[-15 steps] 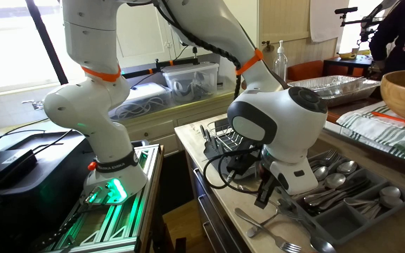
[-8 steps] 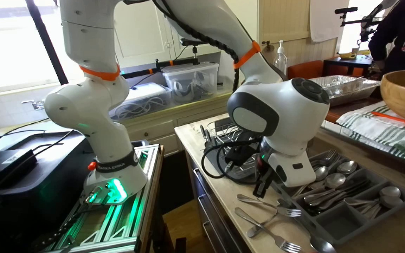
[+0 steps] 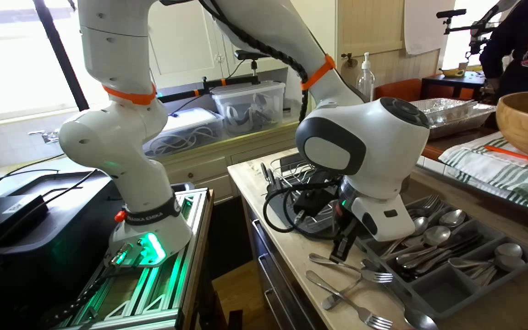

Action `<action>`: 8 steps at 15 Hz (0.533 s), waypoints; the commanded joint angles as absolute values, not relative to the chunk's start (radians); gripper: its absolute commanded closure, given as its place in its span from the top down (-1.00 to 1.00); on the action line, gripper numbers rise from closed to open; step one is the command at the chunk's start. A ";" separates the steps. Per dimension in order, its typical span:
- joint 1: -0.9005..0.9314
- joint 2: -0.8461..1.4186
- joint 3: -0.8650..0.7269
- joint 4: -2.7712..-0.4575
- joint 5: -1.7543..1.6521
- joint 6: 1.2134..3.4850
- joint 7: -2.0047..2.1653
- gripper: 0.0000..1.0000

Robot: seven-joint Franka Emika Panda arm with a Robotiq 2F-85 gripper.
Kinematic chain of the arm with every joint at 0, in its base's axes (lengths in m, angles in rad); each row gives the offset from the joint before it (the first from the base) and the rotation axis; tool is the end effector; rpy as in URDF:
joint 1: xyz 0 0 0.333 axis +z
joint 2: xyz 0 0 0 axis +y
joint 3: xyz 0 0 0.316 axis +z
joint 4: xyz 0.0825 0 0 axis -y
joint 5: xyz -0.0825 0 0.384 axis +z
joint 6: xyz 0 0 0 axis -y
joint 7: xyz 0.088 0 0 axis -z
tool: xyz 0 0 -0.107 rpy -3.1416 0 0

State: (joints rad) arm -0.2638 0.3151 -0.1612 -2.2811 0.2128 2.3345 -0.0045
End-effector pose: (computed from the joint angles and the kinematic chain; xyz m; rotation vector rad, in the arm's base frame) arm 0.4597 -0.2073 0.1984 -2.8595 0.8629 0.3440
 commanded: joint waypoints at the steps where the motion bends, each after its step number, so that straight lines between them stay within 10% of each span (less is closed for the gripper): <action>1: -0.241 0.315 -0.169 -2.309 0.181 2.417 -0.016 0.09; 8: -0.246 0.351 -0.148 -2.326 0.199 2.536 -0.071 1.00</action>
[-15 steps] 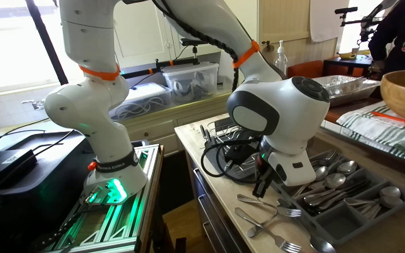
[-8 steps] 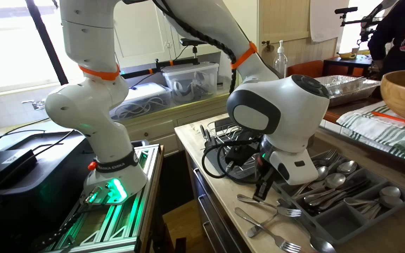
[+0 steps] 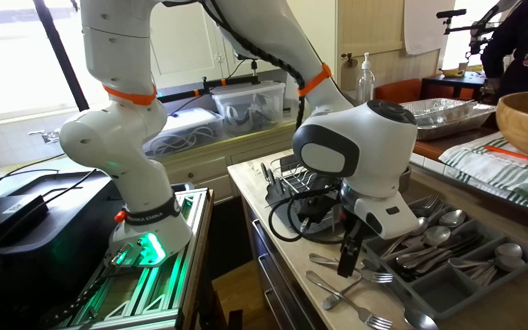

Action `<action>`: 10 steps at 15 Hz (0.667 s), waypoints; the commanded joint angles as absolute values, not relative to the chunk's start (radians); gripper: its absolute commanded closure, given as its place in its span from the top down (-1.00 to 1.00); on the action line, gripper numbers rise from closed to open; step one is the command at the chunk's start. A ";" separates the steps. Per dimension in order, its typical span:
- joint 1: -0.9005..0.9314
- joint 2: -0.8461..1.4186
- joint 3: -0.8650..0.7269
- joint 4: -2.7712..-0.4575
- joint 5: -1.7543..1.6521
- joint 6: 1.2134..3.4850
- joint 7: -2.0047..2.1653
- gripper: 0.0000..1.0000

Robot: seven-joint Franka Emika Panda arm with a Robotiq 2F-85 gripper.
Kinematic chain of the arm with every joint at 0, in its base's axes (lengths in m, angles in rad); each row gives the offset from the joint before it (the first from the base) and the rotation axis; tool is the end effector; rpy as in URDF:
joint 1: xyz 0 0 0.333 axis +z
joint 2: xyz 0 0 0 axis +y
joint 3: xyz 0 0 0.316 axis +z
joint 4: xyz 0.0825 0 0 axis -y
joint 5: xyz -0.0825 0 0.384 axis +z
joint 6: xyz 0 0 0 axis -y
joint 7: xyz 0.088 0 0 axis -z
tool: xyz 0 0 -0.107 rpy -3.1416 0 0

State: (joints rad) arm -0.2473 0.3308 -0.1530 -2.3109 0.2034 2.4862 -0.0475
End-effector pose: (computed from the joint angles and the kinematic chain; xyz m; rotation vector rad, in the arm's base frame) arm 0.4663 -0.2015 0.1903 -2.9407 0.7807 0.1979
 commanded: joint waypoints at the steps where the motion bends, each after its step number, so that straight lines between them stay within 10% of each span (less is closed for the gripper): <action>1: -0.248 0.357 -0.146 -2.327 0.201 2.543 -0.077 1.00; 6: -0.253 0.389 -0.136 -2.323 0.205 2.574 -0.093 0.95; 10: -0.259 0.412 -0.126 -2.318 0.211 2.595 -0.103 0.43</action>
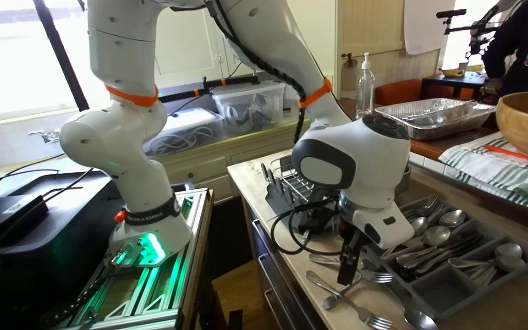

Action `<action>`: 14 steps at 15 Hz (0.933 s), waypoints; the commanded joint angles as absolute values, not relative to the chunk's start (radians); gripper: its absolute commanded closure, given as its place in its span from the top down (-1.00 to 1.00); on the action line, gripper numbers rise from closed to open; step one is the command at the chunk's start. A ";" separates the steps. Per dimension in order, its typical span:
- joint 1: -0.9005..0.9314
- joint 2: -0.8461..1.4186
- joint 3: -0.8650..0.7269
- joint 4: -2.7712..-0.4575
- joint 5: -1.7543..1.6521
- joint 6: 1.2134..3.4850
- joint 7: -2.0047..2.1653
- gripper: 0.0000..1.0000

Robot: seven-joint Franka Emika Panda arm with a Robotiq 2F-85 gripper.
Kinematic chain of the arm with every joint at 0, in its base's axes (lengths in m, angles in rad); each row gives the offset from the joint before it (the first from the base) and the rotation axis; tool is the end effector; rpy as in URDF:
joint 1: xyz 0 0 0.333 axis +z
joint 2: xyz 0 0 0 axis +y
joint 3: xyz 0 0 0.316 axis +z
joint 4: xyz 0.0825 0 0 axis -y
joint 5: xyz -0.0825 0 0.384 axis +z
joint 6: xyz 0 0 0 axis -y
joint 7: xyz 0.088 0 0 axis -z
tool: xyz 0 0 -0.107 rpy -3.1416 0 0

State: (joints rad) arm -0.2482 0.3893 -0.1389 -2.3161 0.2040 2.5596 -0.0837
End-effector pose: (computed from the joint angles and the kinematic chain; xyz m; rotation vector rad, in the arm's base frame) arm 0.4653 -0.1969 0.1642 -2.9726 0.7198 0.1877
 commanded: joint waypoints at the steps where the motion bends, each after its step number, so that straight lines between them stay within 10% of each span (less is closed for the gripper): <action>1: -0.260 0.418 -0.123 -2.317 0.212 2.600 -0.104 0.26; 9: -0.261 0.425 -0.125 -2.310 0.200 2.589 -0.100 -0.97; 14: -0.252 0.410 -0.142 -2.310 0.182 2.578 -0.085 -0.95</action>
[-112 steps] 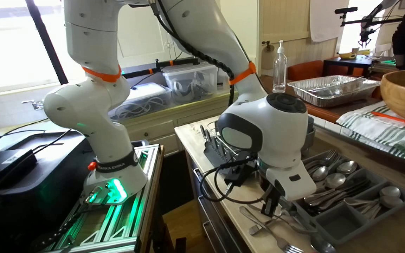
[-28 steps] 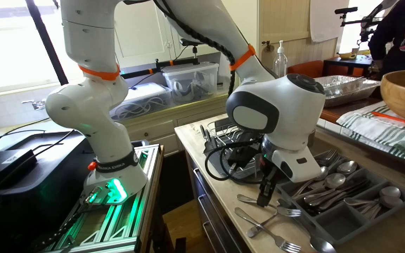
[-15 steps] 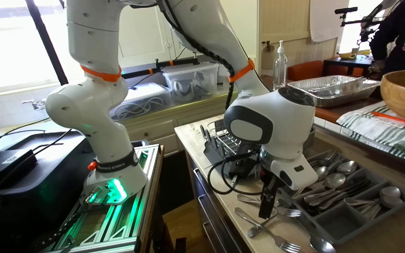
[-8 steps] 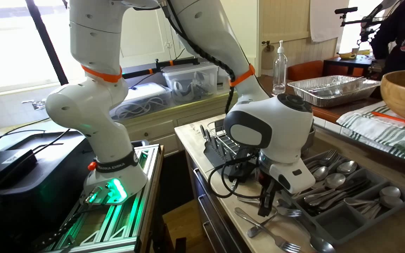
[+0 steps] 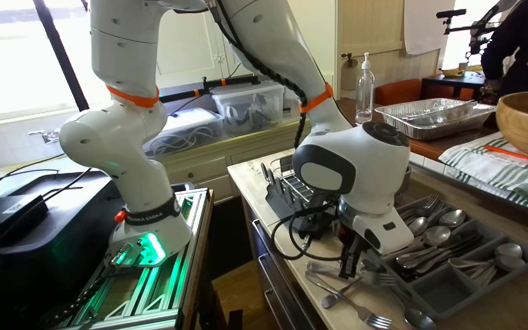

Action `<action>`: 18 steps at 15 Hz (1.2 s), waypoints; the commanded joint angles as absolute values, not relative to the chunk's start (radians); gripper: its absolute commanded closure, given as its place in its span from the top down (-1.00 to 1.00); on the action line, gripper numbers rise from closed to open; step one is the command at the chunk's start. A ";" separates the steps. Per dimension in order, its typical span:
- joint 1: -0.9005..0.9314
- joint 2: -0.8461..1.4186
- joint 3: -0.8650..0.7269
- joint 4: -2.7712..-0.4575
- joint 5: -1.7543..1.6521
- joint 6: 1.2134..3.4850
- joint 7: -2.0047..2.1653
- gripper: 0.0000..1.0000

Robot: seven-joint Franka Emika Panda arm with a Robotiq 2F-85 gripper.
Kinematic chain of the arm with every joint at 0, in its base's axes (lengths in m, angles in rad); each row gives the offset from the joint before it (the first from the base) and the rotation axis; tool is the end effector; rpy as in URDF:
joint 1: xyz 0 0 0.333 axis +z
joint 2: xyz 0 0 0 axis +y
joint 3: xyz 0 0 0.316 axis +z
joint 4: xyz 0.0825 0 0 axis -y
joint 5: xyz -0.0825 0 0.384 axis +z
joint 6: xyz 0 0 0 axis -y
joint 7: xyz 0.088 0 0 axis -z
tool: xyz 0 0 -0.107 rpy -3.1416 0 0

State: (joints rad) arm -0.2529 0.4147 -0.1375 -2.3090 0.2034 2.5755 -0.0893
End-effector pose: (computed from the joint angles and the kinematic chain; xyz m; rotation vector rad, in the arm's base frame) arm 0.4648 -0.1993 0.1548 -2.9778 0.7177 0.1927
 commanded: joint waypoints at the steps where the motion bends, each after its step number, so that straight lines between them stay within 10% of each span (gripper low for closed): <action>1: -0.249 0.404 -0.144 -2.312 0.179 2.567 -0.079 -0.95; 18: -0.205 0.267 -0.183 -2.329 0.180 2.369 0.189 -0.95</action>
State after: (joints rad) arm -0.2350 0.3087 -0.1572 -2.3101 0.2120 2.4228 0.1222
